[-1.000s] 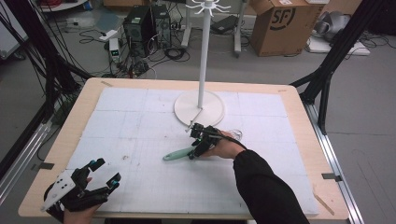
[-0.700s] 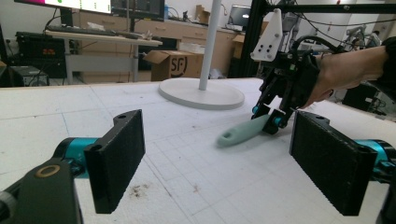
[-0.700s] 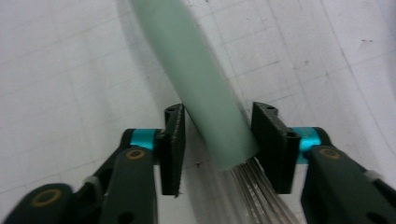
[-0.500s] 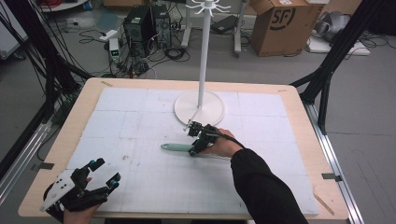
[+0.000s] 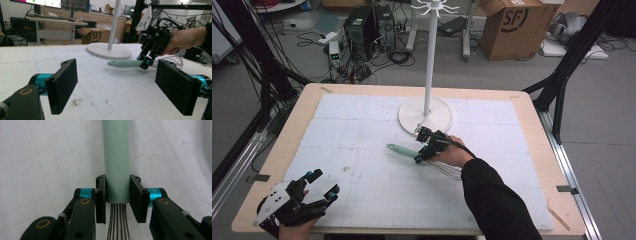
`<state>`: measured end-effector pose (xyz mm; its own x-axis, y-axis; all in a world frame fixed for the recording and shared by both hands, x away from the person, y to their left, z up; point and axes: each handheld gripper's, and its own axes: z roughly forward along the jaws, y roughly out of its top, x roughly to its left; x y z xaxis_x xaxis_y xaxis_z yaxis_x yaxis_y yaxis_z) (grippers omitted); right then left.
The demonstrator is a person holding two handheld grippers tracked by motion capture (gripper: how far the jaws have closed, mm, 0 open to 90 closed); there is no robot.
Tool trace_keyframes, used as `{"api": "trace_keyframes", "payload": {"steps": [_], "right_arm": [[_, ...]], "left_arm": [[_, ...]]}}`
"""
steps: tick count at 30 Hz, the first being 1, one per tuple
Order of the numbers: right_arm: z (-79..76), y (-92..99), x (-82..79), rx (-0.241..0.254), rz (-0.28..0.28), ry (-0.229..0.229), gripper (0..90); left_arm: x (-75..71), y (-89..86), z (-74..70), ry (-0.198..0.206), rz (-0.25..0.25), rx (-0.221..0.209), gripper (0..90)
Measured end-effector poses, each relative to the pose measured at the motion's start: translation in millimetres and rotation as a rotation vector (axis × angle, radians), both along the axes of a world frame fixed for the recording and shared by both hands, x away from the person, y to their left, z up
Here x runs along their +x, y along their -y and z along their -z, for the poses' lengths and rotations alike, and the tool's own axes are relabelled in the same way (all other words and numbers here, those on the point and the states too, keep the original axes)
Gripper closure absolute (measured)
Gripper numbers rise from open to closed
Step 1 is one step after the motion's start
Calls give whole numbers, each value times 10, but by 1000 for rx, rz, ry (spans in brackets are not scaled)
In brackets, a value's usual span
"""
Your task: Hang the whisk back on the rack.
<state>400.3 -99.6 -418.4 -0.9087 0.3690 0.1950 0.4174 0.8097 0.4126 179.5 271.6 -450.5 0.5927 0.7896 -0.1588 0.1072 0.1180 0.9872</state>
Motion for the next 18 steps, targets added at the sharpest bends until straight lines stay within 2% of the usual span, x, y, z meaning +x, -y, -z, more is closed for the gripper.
{"api": "trace_keyframes", "payload": {"steps": [1, 2, 6, 10, 13, 15, 18], "right_arm": [[-36, 22, -1, 14, 25, -9, 691], [-86, 69, 16, 58, 31, -3, 691], [-171, 127, -1, 97, 57, -4, 691], [-275, 219, -14, 151, 65, 38, 691], [-333, 283, -17, 194, 80, 36, 691], [-399, 340, -21, 245, 103, 21, 691], [-440, 370, -27, 273, 114, 35, 691]], "left_arm": [[1, -3, 0, 1, -1, -2, 187], [1, -6, -1, 1, 0, -3, 187], [3, 4, -1, 1, 1, -4, 187], [-4, 25, 1, 1, 7, 6, 187], [-1, 29, 1, -1, 7, 8, 186], [0, 32, 1, 0, 7, 8, 186], [2, 38, 4, 0, 8, 8, 186]]}}
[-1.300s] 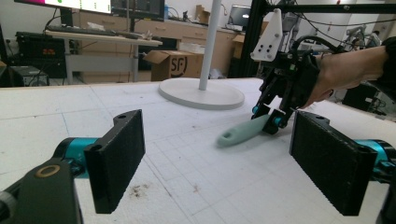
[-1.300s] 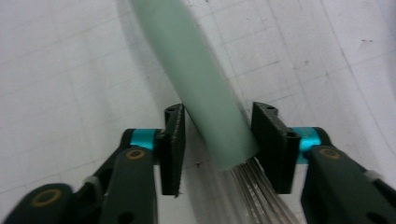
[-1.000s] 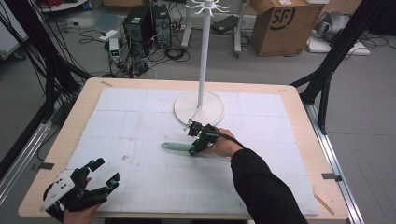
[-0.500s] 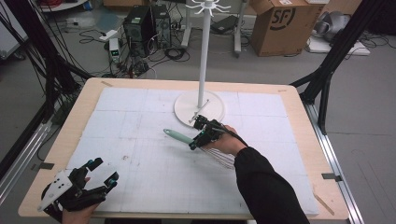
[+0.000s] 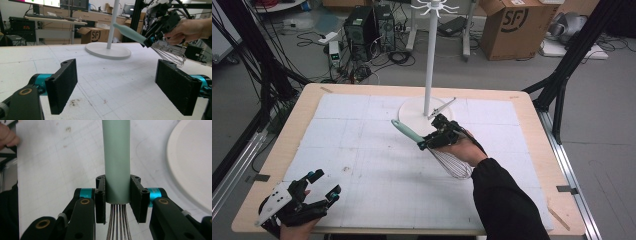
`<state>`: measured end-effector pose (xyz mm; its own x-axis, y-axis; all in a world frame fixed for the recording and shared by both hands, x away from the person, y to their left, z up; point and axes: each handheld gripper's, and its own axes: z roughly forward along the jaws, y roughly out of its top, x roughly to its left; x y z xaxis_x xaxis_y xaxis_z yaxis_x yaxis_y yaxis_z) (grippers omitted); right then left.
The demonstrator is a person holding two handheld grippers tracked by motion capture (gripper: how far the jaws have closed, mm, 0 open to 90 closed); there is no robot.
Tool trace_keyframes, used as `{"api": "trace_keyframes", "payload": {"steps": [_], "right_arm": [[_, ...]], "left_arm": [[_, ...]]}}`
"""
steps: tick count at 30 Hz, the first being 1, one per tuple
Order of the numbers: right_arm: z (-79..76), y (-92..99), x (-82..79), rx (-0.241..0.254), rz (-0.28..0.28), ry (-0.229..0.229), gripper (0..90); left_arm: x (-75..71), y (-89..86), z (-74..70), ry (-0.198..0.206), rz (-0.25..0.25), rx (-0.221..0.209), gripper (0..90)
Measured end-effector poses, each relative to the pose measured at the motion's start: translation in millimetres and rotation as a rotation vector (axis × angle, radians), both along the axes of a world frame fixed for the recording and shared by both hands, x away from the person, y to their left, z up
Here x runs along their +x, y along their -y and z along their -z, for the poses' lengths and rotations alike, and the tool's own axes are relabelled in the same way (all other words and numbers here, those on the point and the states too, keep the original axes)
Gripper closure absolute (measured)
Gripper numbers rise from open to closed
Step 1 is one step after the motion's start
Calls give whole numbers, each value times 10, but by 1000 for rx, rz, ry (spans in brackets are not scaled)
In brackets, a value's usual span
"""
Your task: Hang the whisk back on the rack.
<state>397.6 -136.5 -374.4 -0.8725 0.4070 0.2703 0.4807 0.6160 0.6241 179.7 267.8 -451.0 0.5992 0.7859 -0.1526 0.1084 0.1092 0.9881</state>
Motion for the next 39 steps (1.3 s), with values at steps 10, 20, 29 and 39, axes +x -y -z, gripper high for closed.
{"api": "trace_keyframes", "payload": {"steps": [10, 20, 29, 39], "right_arm": [[-233, 181, -52, 131, 50, 41, 691], [-669, 399, -6, 238, 91, 120, 691], [-980, 535, 98, 328, 117, 142, 691], [-1396, 733, 210, 481, 180, 217, 691]], "left_arm": [[17, 9, 15, -5, 3, 3, 186], [108, -7, 54, -25, 11, -35, 184], [173, -6, 49, -27, 32, -75, 183], [164, 6, 46, -25, 43, -70, 182]]}}
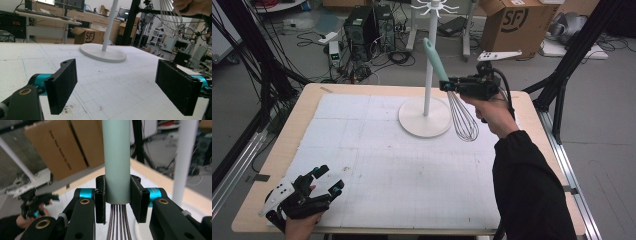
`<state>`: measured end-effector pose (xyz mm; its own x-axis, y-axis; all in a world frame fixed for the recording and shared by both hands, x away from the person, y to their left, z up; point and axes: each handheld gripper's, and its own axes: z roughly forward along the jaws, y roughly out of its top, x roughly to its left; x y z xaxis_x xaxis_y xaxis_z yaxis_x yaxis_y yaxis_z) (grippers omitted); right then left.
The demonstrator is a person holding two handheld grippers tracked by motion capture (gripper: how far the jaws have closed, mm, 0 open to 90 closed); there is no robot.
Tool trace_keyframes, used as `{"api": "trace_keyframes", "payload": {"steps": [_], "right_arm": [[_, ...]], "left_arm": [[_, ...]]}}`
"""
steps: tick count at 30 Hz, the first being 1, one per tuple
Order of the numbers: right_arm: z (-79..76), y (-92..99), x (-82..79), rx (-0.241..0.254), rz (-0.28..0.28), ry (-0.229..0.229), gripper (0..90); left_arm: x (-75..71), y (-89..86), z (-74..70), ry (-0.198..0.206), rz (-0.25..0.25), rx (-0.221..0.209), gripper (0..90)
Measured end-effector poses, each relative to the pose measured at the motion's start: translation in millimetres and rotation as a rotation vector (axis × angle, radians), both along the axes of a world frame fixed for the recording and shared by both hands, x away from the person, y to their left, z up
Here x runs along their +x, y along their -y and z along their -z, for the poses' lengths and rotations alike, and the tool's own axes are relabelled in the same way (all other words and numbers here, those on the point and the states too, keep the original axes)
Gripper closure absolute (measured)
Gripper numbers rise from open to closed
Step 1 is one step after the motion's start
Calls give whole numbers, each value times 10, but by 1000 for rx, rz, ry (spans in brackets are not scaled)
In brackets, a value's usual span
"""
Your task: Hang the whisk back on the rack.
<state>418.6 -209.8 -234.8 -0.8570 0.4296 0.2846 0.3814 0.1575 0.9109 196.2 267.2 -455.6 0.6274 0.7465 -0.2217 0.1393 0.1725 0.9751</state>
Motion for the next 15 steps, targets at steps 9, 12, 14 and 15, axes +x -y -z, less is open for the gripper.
{"api": "trace_keyframes", "payload": {"steps": [9, 12, 14, 15], "right_arm": [[-335, 192, 34, 82, 81, 69, 691], [-380, 259, 39, 113, 100, 80, 691], [-392, 310, 47, 124, 118, 82, 691], [-394, 339, 56, 127, 126, 81, 691]], "left_arm": [[-40, -52, -7, 4, -14, -12, 182], [-45, -55, -5, 2, -17, -12, 183], [-44, -55, -2, 0, -15, -8, 183], [-43, -54, 1, -3, -9, -9, 184]]}}
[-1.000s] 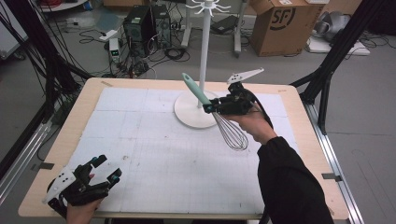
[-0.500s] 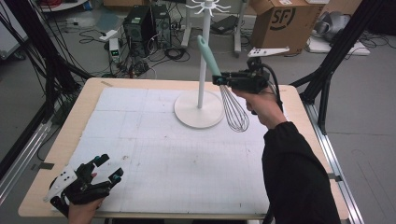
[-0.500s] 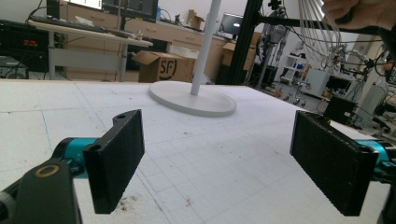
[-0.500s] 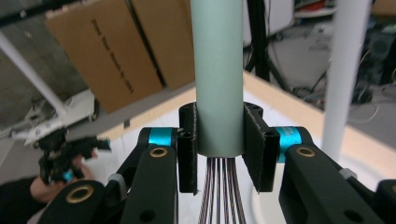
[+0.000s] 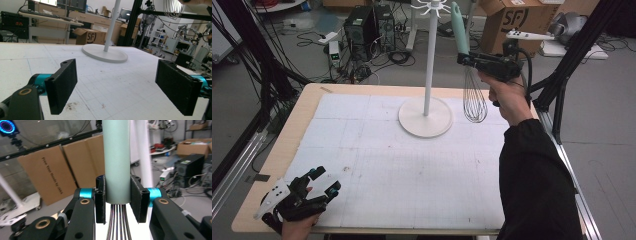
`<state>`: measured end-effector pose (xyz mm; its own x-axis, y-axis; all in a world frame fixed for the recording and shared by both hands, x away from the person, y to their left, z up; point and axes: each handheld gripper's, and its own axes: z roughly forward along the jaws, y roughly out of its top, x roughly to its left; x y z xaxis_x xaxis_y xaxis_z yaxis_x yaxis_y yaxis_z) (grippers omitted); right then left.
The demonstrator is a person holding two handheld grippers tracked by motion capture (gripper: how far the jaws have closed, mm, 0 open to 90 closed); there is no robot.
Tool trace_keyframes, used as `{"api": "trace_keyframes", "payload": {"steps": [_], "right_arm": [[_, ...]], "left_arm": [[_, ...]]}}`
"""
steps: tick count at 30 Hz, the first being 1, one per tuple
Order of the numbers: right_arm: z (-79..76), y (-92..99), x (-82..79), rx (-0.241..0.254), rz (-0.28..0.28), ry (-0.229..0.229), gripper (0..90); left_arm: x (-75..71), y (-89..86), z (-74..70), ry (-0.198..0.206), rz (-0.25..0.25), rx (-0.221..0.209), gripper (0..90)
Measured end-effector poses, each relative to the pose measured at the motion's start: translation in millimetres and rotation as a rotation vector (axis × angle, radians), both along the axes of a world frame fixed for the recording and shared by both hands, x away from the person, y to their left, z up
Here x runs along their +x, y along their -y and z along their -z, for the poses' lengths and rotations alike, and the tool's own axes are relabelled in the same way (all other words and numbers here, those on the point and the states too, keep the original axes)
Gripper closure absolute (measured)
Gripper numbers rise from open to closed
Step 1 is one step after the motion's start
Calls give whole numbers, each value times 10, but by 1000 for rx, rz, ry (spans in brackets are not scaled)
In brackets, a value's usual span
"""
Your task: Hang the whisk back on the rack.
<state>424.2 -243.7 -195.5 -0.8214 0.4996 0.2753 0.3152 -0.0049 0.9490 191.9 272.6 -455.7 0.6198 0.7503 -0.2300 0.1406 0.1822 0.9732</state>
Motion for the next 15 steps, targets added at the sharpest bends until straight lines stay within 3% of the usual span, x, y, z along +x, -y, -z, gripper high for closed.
{"api": "trace_keyframes", "payload": {"steps": [5, 15], "right_arm": [[-16, 67, 69, -18, 26, -11, 690], [-21, 105, 168, -28, 30, -39, 690]], "left_arm": [[5, 3, 19, -10, 10, 17, 182], [-19, -5, -2, 1, 16, 3, 178]]}}
